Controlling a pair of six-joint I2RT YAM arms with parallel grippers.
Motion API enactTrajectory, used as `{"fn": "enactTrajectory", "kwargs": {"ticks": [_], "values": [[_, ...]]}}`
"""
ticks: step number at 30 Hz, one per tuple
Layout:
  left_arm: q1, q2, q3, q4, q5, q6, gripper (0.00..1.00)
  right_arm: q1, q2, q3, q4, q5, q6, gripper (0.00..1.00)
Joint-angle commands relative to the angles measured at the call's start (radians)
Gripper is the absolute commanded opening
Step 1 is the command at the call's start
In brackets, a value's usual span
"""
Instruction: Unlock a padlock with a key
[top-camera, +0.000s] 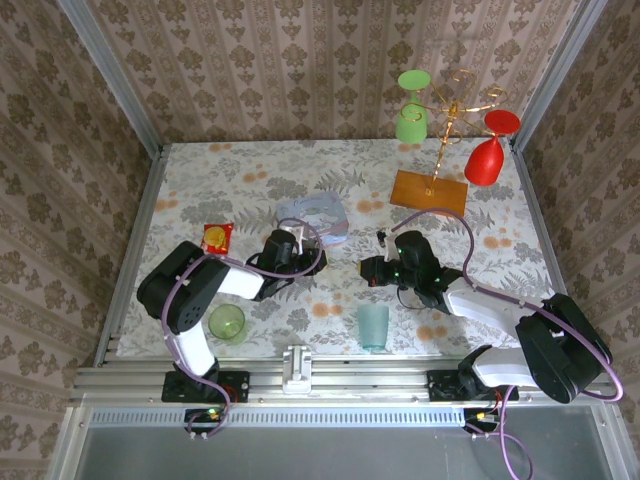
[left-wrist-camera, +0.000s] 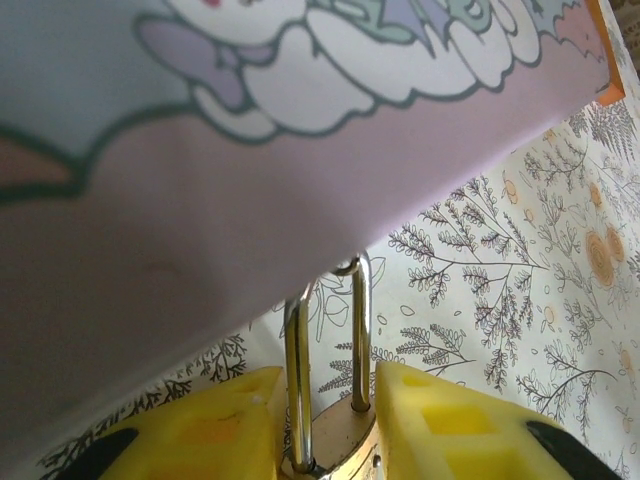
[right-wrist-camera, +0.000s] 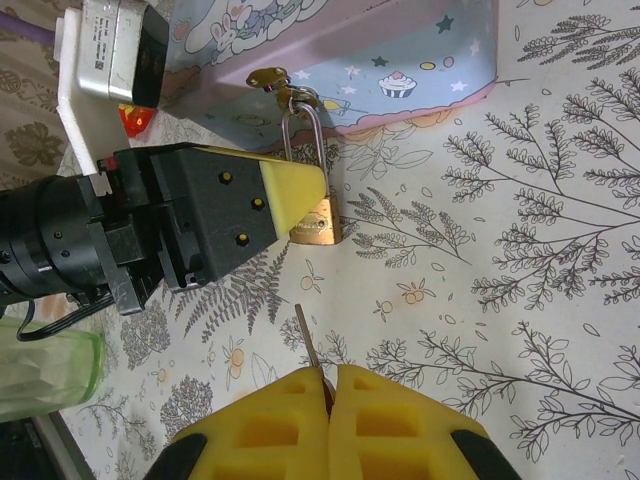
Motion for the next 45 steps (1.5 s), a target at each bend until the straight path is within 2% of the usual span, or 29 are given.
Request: {"fn": "enactTrajectory", "kwargs": {"ticks": [1, 5, 9, 14, 21, 27, 33, 41, 45], "values": [[0.001, -0.012, -0.010, 0.021, 0.014, -0.019, 0.25, -0.005, -0.019, -0.010, 0.014, 0.017, -0.014, 0.00], [0.004, -0.021, -0.013, 0.036, 0.019, -0.030, 0.19, -0.005, -0.023, -0.010, 0.013, 0.018, -0.015, 0.00], [0.005, -0.023, -0.002, 0.039, 0.030, -0.038, 0.19, -0.005, -0.020, -0.013, 0.020, 0.017, -0.013, 0.00], [0.008, -0.023, 0.001, 0.020, 0.013, -0.036, 0.31, -0.005, -0.019, -0.010, 0.026, 0.016, -0.011, 0.00], [0.010, -0.038, -0.005, 0.051, -0.006, -0.070, 0.19, -0.004, -0.021, -0.017, 0.028, 0.014, -0.011, 0.00], [0.010, -0.011, 0.007, 0.070, 0.015, -0.078, 0.17, -0.005, -0.026, -0.022, 0.031, 0.015, -0.011, 0.00], [0.013, 0.018, 0.006, 0.087, 0.015, -0.082, 0.22, -0.005, -0.027, -0.026, 0.031, 0.015, -0.011, 0.00], [0.013, 0.038, 0.014, 0.092, 0.016, -0.084, 0.22, -0.005, -0.029, -0.027, 0.032, 0.017, -0.012, 0.00], [0.014, 0.047, 0.003, 0.116, 0.010, -0.091, 0.18, -0.006, -0.027, -0.028, 0.034, 0.018, -0.012, 0.00]]}}
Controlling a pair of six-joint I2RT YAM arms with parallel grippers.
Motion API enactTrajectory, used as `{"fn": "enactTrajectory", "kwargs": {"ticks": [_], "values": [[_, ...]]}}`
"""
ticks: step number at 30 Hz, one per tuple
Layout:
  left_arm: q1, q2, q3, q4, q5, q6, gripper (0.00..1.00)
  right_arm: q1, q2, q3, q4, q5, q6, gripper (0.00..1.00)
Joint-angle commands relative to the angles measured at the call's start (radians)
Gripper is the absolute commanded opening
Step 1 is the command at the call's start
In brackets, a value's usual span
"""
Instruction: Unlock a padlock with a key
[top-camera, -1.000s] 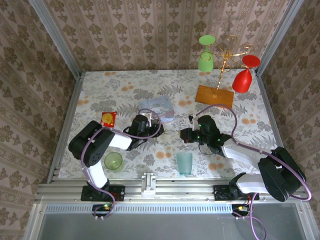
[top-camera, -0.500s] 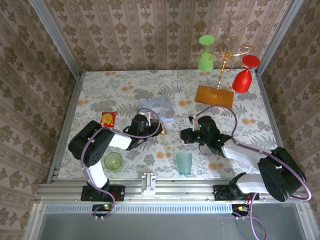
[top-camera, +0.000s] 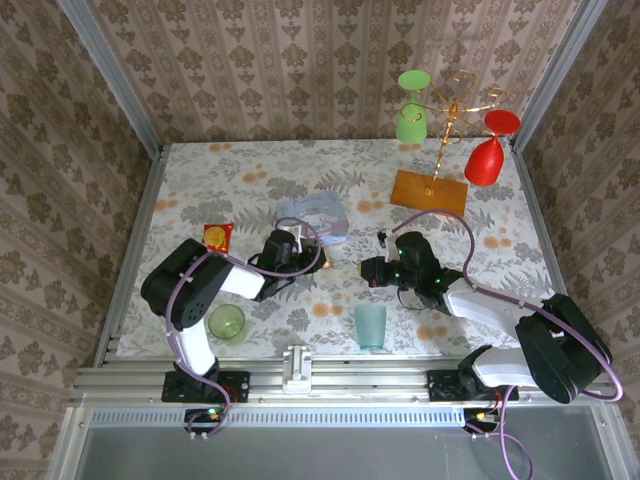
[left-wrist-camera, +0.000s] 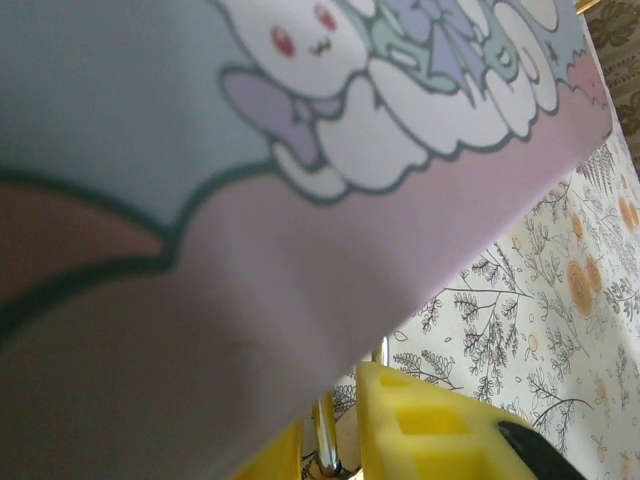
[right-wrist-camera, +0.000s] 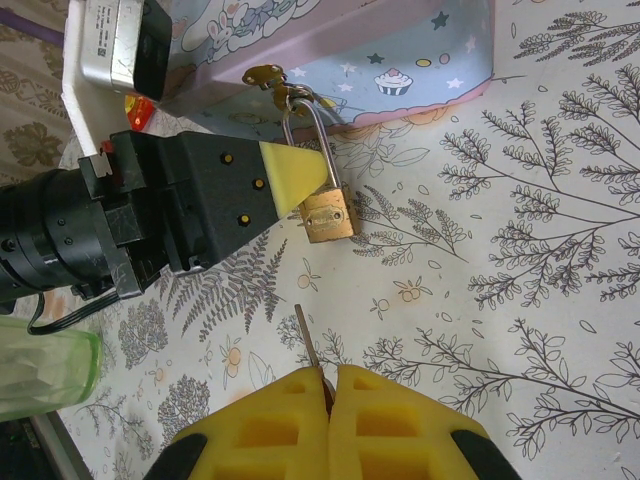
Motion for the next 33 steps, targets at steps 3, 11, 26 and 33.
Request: {"fn": "enactTrajectory", "kwargs": {"ticks": [3, 11, 26, 33], "values": [[0.009, 0.017, 0.008, 0.045, 0.012, -0.014, 0.13, -0.005, -0.026, -0.018, 0.023, 0.017, -0.012, 0.00], [0.009, 0.000, 0.012, 0.060, 0.038, -0.046, 0.00, -0.007, -0.015, -0.011, 0.030, 0.018, -0.005, 0.00], [0.020, 0.076, -0.068, 0.481, 0.009, -0.436, 0.00, -0.025, 0.196, 0.147, 0.015, -0.095, 0.114, 0.00], [0.018, 0.076, -0.051, 0.475, -0.012, -0.454, 0.00, -0.068, 0.275, 0.177, 0.032, -0.175, 0.148, 0.00]]}}
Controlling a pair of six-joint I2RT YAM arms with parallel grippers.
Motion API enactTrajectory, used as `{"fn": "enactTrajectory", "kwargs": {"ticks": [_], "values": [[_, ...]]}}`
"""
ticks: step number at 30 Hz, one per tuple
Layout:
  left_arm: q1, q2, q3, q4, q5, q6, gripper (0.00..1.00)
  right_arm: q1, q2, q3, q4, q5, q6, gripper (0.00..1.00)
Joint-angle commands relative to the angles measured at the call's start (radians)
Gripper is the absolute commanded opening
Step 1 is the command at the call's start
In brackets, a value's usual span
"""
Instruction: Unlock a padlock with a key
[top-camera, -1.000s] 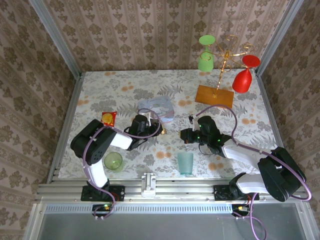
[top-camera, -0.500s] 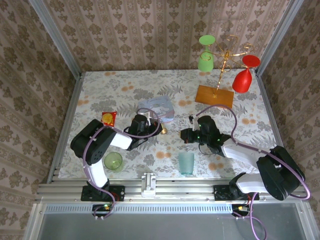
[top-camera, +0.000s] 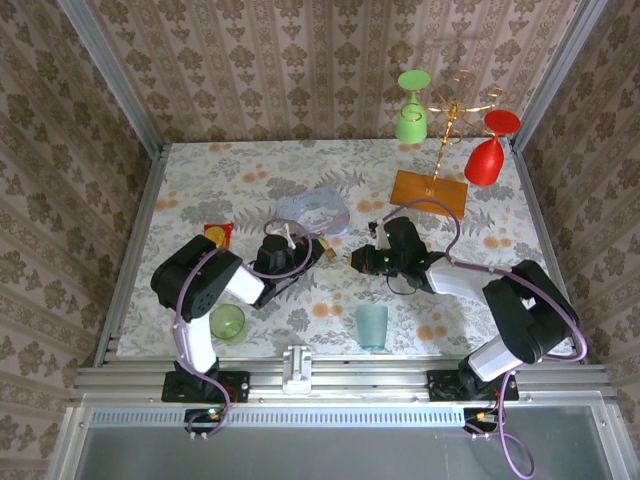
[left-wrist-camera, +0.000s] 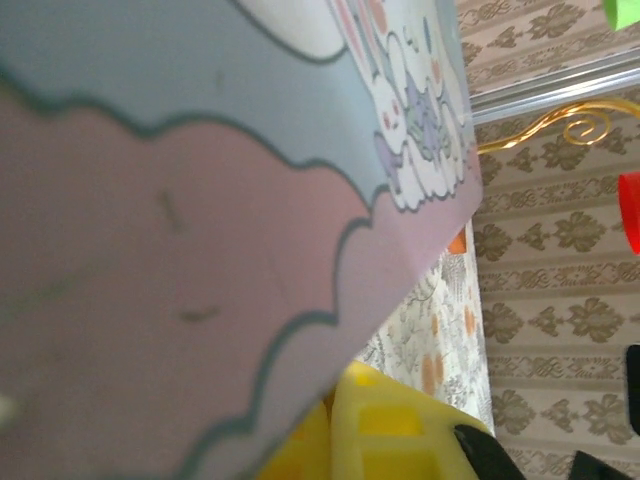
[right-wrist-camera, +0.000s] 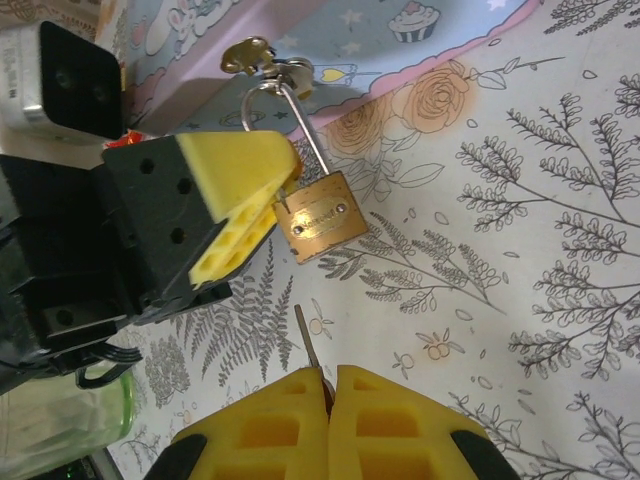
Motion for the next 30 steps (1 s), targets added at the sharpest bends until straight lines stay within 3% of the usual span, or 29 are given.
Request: {"fn": "enactTrajectory", "kwargs": {"ticks": [1, 9, 17, 25, 30], "values": [[0.005, -0.004, 0.012, 0.103, -0.024, -0.044, 0.00, -0.026, 0.039, 0.024, 0.018, -0.069, 0.033, 0.00], [0.003, 0.028, 0.025, 0.122, -0.036, -0.078, 0.00, -0.075, 0.151, 0.061, 0.099, -0.250, 0.094, 0.00], [-0.017, -0.072, 0.040, -0.233, -0.094, 0.162, 0.00, -0.075, 0.133, 0.070, 0.024, -0.207, 0.044, 0.00], [-0.007, 0.002, 0.056, -0.175, -0.091, 0.132, 0.00, -0.075, 0.167, 0.065, 0.042, -0.218, 0.057, 0.00], [-0.007, 0.021, 0.040, -0.044, -0.126, 0.043, 0.00, -0.075, 0.218, 0.068, 0.094, -0.264, 0.100, 0.00]]}}
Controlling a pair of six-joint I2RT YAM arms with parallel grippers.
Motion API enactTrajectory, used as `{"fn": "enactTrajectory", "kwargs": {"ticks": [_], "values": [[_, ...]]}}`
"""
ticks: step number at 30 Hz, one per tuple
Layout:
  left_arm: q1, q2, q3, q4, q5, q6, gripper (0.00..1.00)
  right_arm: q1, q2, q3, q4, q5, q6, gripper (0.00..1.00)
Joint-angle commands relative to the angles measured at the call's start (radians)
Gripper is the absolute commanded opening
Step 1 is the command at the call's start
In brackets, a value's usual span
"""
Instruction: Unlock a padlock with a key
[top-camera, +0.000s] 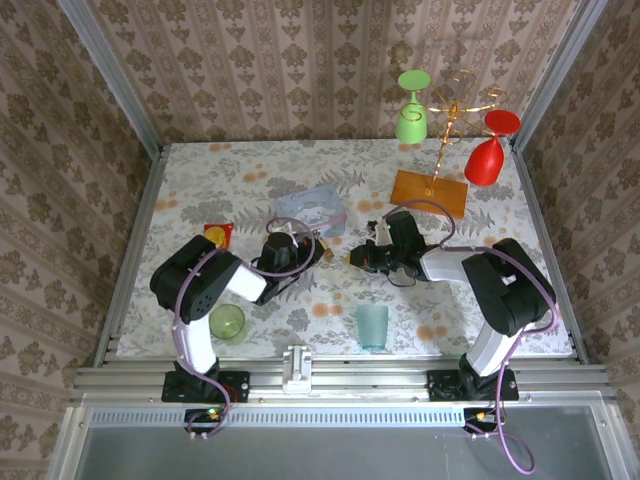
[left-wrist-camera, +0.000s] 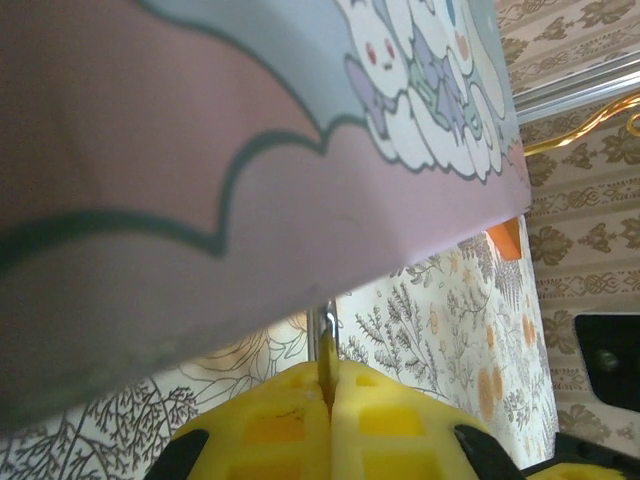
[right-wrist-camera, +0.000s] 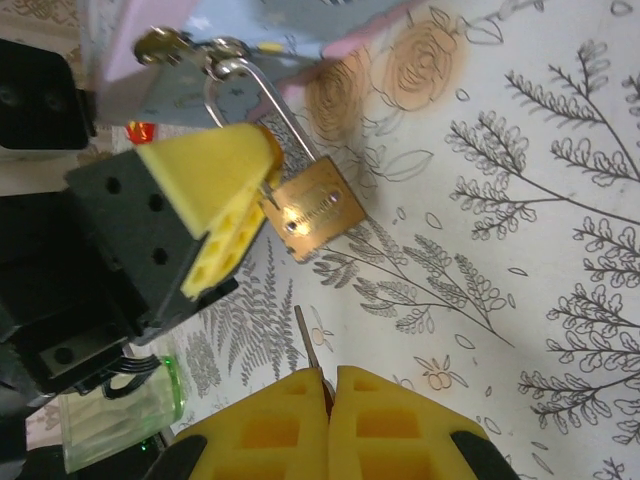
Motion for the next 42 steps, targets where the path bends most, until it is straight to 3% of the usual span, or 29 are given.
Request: {"fn": "enactTrajectory", "kwargs": {"ticks": [1, 10, 20, 26, 32, 42], "values": [[0.006, 0.027, 0.004, 0.088, -0.050, -0.068, 0.00, -0.003, 0.041, 0.019, 0.019, -0.054, 0.024, 0.00], [0.003, 0.032, 0.002, 0.141, -0.058, -0.111, 0.00, -0.015, 0.131, 0.034, 0.144, -0.151, 0.106, 0.00], [0.001, 0.071, 0.000, 0.231, -0.046, -0.172, 0.00, -0.062, 0.271, 0.001, 0.542, -0.224, 0.366, 0.00], [-0.002, 0.074, 0.007, 0.242, -0.043, -0.180, 0.00, -0.065, 0.295, 0.004, 0.566, -0.231, 0.379, 0.00], [-0.005, 0.085, 0.001, 0.264, -0.043, -0.195, 0.00, -0.067, 0.345, -0.003, 0.700, -0.239, 0.460, 0.00], [-0.003, 0.098, 0.002, 0.285, -0.041, -0.209, 0.00, -0.065, 0.343, -0.012, 0.716, -0.240, 0.470, 0.00]]}}
